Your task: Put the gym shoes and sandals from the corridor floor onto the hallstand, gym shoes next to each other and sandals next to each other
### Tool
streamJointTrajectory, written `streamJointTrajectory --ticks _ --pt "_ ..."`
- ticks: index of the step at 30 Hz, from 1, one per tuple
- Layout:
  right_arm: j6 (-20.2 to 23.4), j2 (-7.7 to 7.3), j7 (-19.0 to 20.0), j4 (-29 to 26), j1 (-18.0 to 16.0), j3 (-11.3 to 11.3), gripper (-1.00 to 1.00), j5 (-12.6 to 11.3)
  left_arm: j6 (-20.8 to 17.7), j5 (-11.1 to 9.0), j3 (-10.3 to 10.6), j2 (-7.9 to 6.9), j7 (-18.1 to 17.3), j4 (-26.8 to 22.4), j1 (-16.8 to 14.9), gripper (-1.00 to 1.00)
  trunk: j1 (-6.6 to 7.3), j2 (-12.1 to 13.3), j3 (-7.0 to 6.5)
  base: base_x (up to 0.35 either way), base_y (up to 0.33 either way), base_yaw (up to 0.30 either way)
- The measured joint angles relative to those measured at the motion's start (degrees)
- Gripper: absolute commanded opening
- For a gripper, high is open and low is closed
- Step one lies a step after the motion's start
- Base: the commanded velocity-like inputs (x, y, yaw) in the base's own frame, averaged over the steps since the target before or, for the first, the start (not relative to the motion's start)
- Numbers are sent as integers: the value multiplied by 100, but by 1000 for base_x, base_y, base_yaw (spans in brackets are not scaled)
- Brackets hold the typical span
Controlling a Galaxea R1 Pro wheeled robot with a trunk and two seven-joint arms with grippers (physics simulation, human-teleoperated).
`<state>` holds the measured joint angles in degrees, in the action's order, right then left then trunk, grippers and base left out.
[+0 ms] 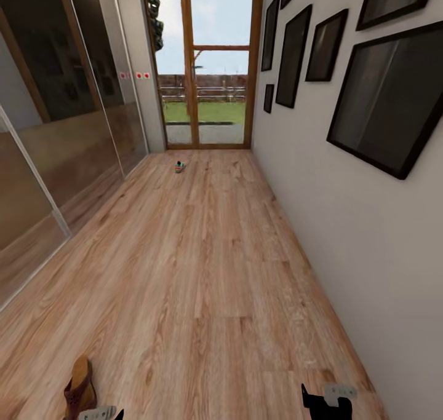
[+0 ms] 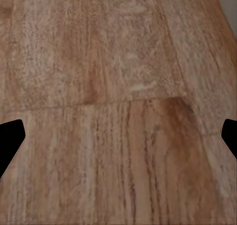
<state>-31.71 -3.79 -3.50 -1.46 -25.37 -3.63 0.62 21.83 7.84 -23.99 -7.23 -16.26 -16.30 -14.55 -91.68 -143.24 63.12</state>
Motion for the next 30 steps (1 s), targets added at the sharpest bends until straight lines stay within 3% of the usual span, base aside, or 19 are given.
streamJointTrajectory --ticks 30 --pt "0 7 2 0 0 0 100 0 3 -8 -3 0 0 0 0 100 0 0 0 339 -3 0"
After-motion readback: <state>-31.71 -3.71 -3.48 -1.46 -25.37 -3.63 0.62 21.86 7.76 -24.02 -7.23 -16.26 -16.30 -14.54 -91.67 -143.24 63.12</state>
